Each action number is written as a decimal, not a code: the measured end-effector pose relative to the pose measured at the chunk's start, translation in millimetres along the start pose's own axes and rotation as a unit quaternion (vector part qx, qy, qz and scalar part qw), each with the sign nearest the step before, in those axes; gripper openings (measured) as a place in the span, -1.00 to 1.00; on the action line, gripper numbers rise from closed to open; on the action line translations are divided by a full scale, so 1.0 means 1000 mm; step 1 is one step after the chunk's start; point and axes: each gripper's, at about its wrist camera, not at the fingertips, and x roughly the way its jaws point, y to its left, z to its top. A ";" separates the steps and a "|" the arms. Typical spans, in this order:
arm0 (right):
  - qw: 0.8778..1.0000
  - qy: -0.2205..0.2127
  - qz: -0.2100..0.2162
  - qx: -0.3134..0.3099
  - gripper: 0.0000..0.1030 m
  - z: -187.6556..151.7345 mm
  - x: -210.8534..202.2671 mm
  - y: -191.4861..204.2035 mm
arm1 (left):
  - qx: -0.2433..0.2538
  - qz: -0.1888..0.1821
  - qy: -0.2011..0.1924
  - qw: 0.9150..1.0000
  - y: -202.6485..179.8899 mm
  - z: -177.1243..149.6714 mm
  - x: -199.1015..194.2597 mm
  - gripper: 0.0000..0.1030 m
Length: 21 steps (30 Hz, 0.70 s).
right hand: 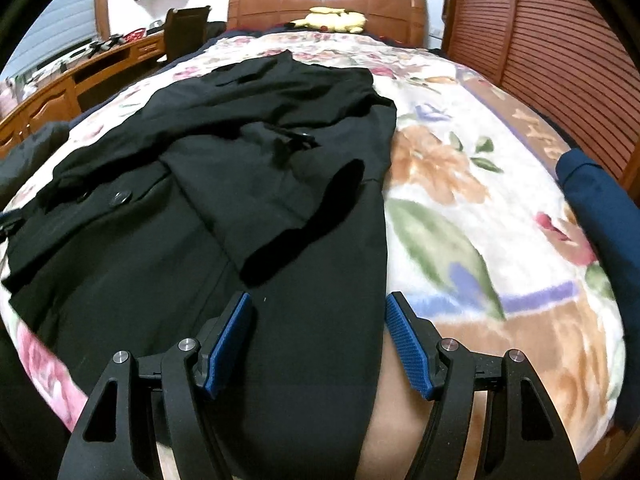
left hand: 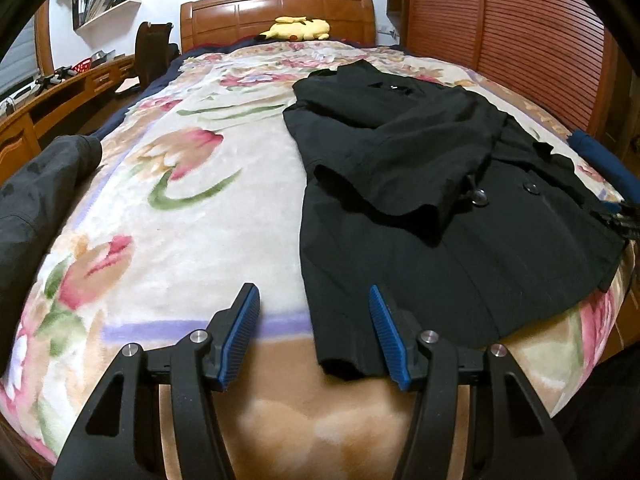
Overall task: Fold large clothes
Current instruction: 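Close the right gripper on the black coat's side hem edge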
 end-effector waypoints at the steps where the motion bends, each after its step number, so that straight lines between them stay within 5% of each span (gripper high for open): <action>1: 1.000 -0.001 0.005 0.001 0.37 -0.002 -0.003 -0.002 | -0.003 -0.002 0.001 1.000 0.000 0.001 0.001 0.13; 7: 0.999 -0.006 0.034 0.016 0.37 -0.017 -0.014 -0.016 | -0.007 -0.016 0.004 1.000 -0.004 0.001 0.002 -0.18; 12: 1.000 -0.005 0.028 0.008 0.37 -0.021 -0.020 -0.013 | -0.008 -0.028 0.003 1.000 -0.011 -0.001 -0.003 -0.84; 21: 1.000 -0.012 0.027 0.007 0.37 -0.029 -0.025 -0.008 | -0.011 -0.034 -0.064 0.997 -0.020 -0.011 -0.051 -0.90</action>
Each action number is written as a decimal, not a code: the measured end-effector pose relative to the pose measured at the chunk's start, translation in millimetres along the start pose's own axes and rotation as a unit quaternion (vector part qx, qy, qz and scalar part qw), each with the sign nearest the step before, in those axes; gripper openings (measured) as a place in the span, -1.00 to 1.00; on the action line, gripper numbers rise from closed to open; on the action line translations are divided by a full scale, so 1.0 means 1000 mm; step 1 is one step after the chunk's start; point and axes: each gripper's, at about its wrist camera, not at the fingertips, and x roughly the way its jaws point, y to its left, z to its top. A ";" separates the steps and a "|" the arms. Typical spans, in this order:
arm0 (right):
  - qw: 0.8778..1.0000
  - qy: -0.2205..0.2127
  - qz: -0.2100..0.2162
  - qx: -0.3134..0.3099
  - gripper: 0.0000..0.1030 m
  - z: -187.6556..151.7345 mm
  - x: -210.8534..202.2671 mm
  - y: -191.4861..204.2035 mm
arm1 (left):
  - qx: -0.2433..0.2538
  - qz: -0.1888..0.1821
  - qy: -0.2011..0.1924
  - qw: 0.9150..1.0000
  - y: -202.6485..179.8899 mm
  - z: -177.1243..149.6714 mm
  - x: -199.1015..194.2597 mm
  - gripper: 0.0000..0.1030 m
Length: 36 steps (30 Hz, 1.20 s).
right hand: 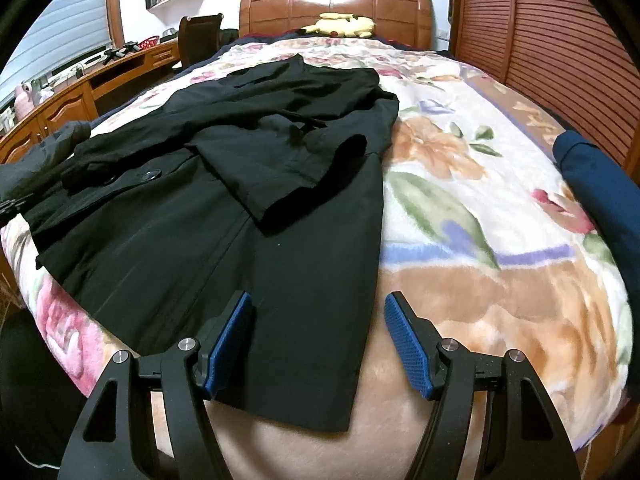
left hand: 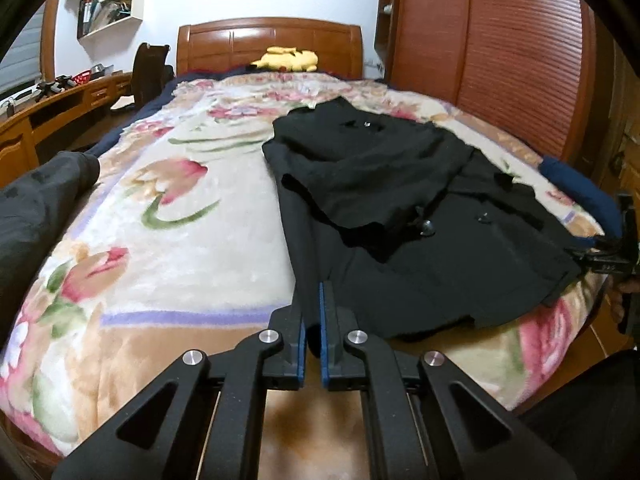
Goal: Fold large clothes
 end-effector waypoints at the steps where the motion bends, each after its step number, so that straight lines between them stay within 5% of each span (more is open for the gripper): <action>1: 1.000 0.001 0.001 -0.001 0.37 0.000 0.000 0.000 | 0.000 0.000 -0.003 1.000 -0.001 0.000 -0.002 -0.90; 11: 1.000 0.002 0.006 -0.017 -0.14 0.000 -0.003 0.014 | 0.012 0.018 -0.009 1.000 -0.005 -0.001 -0.006 -0.90; 15: 1.000 -0.005 0.015 -0.016 -0.60 0.005 -0.001 0.016 | 0.018 0.017 -0.018 1.000 -0.007 0.002 -0.011 -0.90; 18: 1.000 -0.013 0.009 -0.020 -0.73 0.007 -0.004 0.020 | 0.018 0.015 -0.026 0.999 -0.007 0.004 -0.014 -0.90; 27: 0.997 -0.064 -0.023 -0.026 -0.80 0.022 -0.035 0.023 | 0.018 0.019 -0.035 0.999 -0.011 0.013 -0.015 -0.90; 36: 0.999 -0.041 -0.016 -0.020 -0.80 0.018 -0.020 0.018 | 0.000 0.025 -0.001 1.000 0.008 0.012 0.004 -0.89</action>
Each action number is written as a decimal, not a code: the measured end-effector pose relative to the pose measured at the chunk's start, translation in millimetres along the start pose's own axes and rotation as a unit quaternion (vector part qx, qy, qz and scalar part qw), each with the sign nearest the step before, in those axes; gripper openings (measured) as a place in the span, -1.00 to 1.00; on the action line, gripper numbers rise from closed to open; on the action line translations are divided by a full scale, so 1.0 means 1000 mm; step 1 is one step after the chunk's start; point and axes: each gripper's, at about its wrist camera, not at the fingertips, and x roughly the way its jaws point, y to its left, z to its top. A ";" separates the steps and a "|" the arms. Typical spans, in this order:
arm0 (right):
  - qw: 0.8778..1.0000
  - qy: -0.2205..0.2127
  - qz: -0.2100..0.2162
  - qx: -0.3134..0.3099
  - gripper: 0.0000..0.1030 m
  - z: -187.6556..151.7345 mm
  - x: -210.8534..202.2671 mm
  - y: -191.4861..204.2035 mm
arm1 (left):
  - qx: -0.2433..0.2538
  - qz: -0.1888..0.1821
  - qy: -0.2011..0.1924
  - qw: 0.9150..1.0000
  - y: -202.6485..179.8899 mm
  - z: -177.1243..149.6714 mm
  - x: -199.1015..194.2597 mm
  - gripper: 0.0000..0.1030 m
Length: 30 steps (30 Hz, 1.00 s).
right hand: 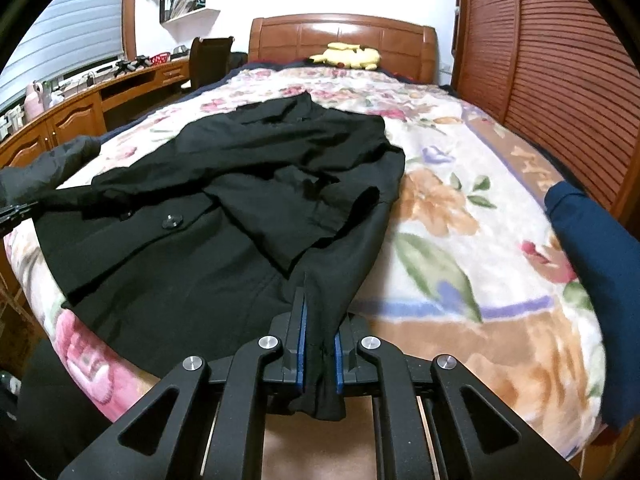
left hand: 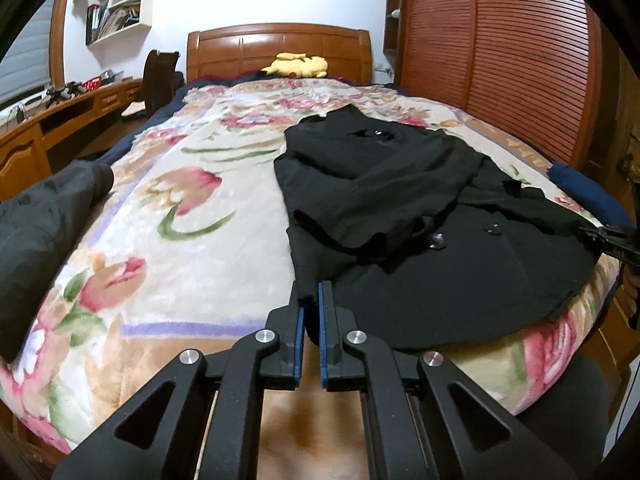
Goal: Fold large clothes
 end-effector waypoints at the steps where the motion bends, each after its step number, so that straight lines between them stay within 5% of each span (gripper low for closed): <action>1: 1.000 0.005 0.001 0.000 -0.80 0.000 0.002 0.000 | 0.000 0.003 0.005 1.000 0.001 -0.001 0.003 -0.86; 7: 1.000 0.026 0.013 0.007 -0.80 -0.004 0.013 -0.001 | -0.010 -0.006 0.039 0.999 0.007 -0.011 0.023 -0.69; 11: 0.999 0.021 0.023 0.010 -0.80 -0.004 0.013 -0.003 | -0.007 -0.047 0.033 0.998 0.005 -0.015 0.018 -0.88; 30: 0.996 -0.083 0.040 0.000 -0.82 0.012 -0.098 0.002 | 0.002 -0.064 -0.104 0.992 0.003 0.017 -0.104 -0.92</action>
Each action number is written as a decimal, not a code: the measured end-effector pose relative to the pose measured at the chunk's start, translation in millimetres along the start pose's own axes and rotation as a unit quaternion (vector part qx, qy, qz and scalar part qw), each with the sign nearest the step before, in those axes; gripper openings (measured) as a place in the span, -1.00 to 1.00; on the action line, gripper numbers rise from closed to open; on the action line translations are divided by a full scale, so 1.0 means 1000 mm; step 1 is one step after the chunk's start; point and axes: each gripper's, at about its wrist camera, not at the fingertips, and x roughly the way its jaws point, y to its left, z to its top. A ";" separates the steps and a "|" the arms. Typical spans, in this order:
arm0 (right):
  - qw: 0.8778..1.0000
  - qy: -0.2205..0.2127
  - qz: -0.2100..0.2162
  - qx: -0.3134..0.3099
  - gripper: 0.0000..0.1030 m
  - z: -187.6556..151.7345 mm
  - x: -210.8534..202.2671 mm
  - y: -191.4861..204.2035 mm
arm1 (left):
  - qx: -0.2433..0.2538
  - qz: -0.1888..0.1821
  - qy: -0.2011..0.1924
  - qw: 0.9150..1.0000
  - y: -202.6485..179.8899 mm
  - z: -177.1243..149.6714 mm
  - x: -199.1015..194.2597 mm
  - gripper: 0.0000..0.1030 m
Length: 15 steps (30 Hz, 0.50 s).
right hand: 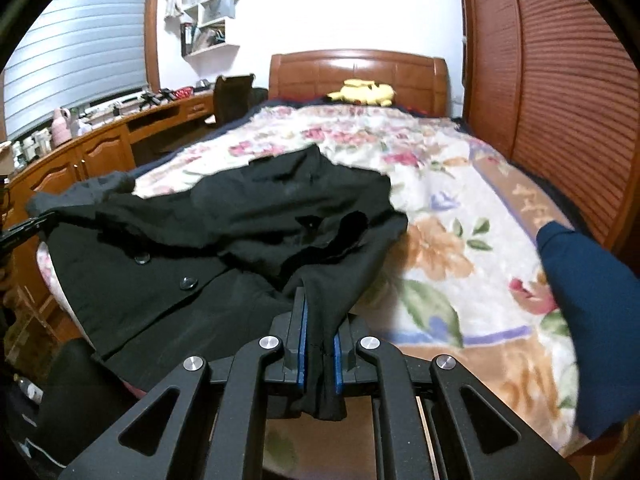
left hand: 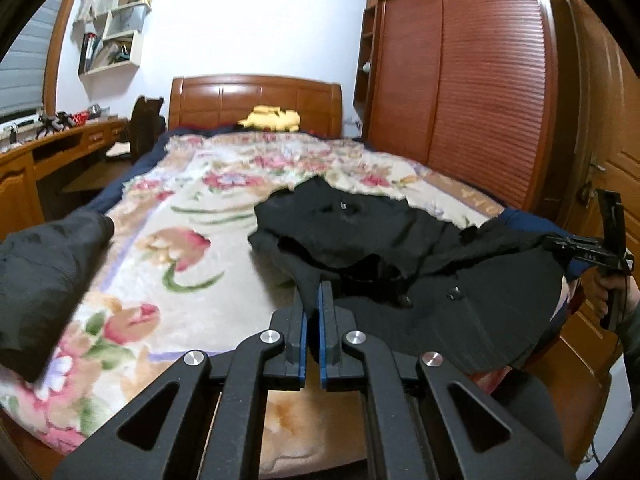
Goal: Fold large clothes
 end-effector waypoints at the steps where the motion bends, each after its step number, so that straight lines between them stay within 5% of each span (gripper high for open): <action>1: 1.000 -0.005 0.003 0.000 -0.82 -0.002 -0.009 0.002 | 0.000 0.000 -0.006 1.000 0.001 0.002 -0.006 -0.92; 15: 0.998 -0.056 0.019 -0.021 -0.82 -0.011 -0.073 0.015 | 0.021 0.003 -0.066 0.998 -0.001 0.021 -0.076 -0.92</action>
